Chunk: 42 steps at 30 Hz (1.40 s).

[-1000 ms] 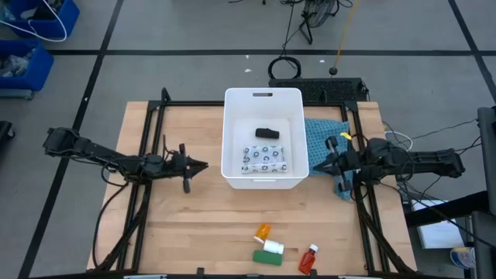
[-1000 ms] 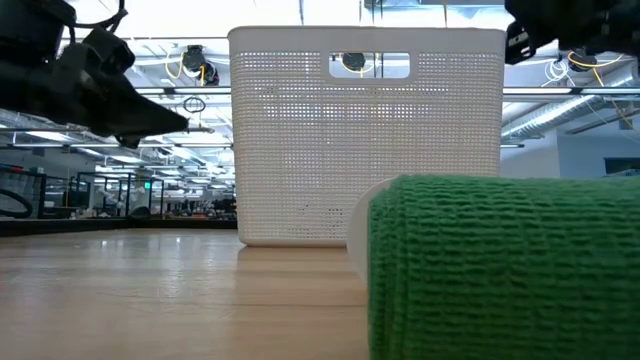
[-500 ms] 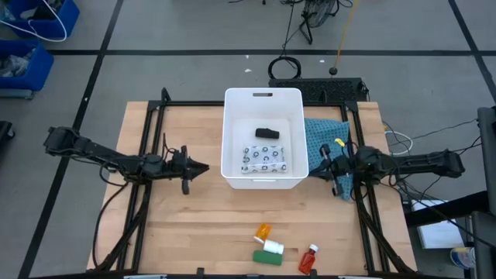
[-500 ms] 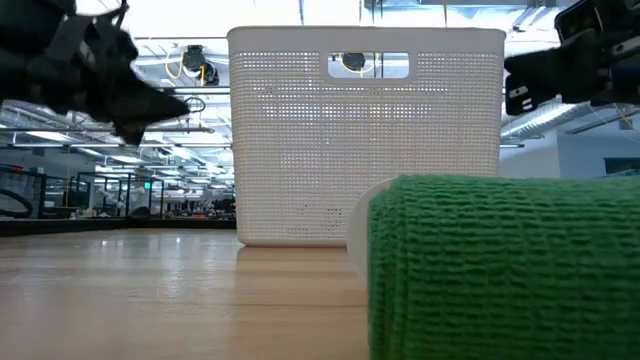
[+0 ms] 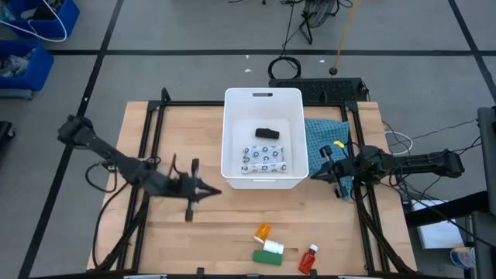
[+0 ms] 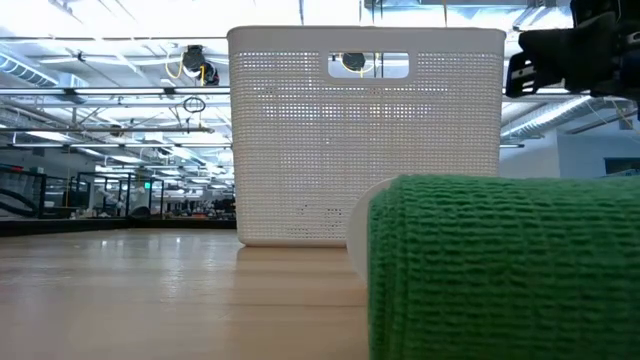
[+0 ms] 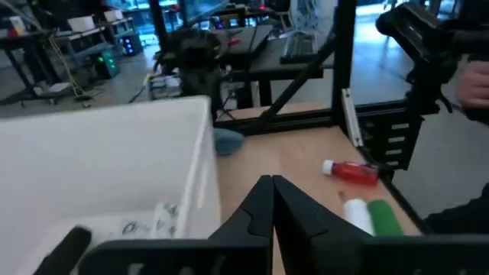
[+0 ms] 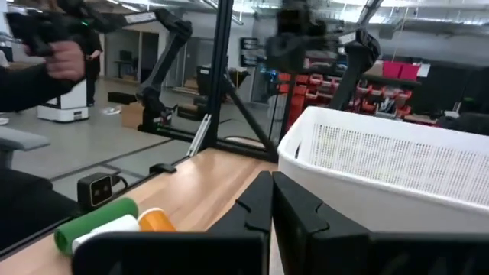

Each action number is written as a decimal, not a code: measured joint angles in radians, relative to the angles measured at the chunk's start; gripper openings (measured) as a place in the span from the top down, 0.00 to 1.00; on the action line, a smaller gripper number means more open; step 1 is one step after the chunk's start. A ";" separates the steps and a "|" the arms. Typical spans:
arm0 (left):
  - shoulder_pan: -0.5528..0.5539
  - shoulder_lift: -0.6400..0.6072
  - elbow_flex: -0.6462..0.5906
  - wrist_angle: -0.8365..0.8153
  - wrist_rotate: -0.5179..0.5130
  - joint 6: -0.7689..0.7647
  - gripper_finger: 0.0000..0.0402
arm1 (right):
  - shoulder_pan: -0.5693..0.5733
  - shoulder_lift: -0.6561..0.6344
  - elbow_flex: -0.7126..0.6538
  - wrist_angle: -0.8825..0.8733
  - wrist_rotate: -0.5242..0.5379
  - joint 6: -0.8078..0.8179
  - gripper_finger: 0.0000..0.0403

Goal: Pick & place medical supplies in basket/bin
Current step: Put the green bandage into the white bin

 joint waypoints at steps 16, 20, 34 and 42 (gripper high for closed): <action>-0.158 0.720 0.616 -0.110 -0.062 -0.203 0.98 | 0.000 0.000 -0.001 0.045 0.027 -0.009 1.00; -0.149 0.842 0.747 -0.214 -0.045 -0.268 0.97 | 0.000 0.000 -0.002 0.062 0.027 0.009 1.00; -0.105 1.088 0.988 -0.305 0.172 -0.371 0.45 | 0.000 0.000 -0.002 0.075 0.026 0.009 1.00; -0.102 1.102 0.987 -0.405 0.227 -0.474 0.29 | 0.000 0.000 -0.002 0.085 0.026 0.009 1.00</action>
